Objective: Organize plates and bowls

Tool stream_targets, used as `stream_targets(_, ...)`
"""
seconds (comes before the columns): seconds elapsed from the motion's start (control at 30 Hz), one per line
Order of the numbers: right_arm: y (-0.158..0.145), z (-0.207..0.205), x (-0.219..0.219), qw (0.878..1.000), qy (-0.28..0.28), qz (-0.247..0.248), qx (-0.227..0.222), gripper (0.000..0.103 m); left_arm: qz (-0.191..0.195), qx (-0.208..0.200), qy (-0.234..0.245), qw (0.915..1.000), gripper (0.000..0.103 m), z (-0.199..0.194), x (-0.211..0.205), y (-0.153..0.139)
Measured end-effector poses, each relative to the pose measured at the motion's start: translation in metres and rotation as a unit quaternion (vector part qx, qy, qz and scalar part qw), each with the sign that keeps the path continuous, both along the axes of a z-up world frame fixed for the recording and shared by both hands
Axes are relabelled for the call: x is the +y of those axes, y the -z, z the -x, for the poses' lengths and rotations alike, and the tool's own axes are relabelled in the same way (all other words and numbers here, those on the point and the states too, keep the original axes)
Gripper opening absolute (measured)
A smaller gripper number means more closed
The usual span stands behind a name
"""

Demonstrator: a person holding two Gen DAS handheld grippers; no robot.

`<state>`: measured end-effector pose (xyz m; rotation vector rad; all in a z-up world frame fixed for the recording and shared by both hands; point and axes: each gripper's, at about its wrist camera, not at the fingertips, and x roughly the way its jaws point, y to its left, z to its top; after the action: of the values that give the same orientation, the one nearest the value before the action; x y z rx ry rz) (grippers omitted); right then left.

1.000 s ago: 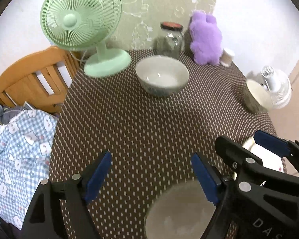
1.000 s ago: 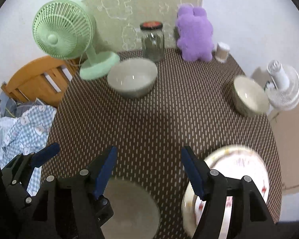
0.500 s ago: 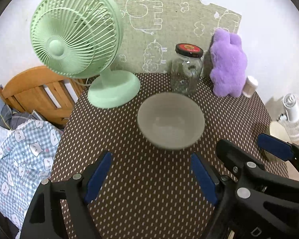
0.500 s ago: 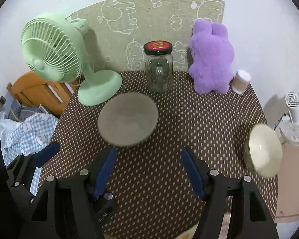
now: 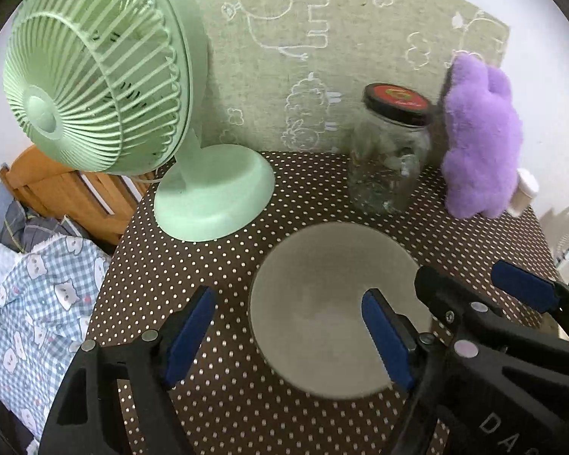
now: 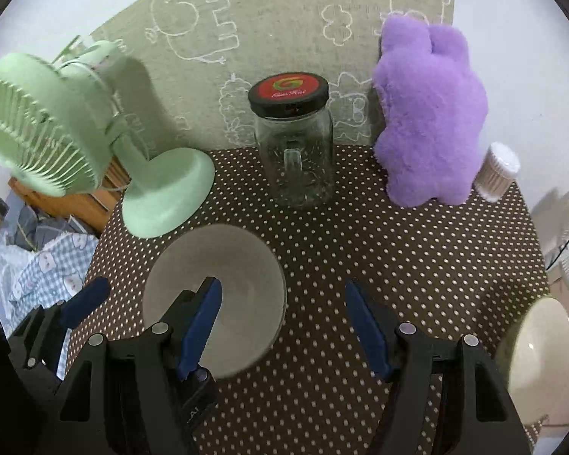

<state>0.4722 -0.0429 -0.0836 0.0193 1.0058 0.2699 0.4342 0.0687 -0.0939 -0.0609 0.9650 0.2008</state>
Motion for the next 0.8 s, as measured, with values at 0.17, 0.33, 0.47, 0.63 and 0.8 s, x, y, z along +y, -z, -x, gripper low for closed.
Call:
stream_targets(0.17, 0.018, -0.015, 0.003, 1.0, -0.002, -0.003, 0.014, 0.07, -0.006, 0.019, -0.012, 0.9997, 0.076, -0.014, 0.006, 0.019)
stream_targets(0.33, 0.038, -0.025, 0.007, 0.999, 0.0, -0.007, 0.035, 0.056, -0.014, 0.034, -0.008, 0.9993, 0.068, -0.02, 0.006, 0.034)
stream_targets(0.47, 0.046, -0.026, 0.013, 0.999, -0.003, -0.007, 0.042, 0.045, -0.011, 0.043, -0.001, 0.999, 0.052, -0.023, 0.005, 0.039)
stream_targets(0.63, 0.05, -0.027, 0.018, 0.999, -0.008, -0.003, 0.041, 0.036, -0.011, 0.044, -0.002, 0.999, 0.046, -0.028, 0.005, 0.042)
stream_targets(0.8, 0.053, -0.031, 0.02, 0.999, -0.009, -0.006, 0.045, 0.026, -0.012, 0.047, -0.001, 0.9988, 0.044, -0.03, 0.005, 0.044)
